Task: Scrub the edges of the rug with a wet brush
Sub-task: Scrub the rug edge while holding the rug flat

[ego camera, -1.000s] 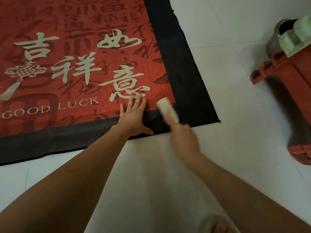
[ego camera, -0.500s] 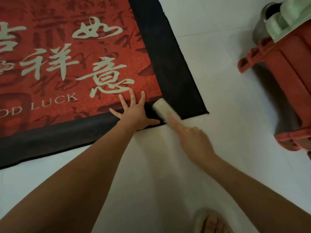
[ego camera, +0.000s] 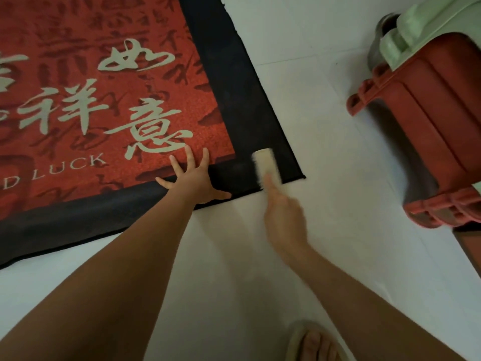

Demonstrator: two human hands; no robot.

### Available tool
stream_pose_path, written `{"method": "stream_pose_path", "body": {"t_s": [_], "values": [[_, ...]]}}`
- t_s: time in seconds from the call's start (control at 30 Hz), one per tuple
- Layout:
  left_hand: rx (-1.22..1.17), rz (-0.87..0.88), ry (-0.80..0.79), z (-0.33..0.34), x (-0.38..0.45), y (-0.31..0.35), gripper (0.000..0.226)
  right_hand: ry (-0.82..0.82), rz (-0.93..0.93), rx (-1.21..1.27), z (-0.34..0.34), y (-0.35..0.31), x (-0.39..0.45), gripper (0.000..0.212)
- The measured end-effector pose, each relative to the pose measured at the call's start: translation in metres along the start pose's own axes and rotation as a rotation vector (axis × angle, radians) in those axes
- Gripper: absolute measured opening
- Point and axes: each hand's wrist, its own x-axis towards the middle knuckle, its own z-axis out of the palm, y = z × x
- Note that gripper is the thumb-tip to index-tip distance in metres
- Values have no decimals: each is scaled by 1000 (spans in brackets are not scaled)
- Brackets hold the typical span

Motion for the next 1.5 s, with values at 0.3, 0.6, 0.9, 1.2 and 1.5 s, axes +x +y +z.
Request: {"method": "stream_pose_path", "body": {"t_s": [0.3,0.6,0.9,1.2,1.5], "values": [[5,-19,-34,-2,-5,2,125,81,94,72,-13,25,10,66],[5,4,-25,0,-2,-2,124,41,9,-44,-10,43,10,68],[66,78,-20,-7,1,-22,119,7,-106,-1,6,14,4,70],[182,150,-19,-19,-5,-65,124,-114,-388,-126,31,-43,-17,70],[334,128,15,-15,-3,-76,122,-160,-367,-70,41,-73,-38,77]]}}
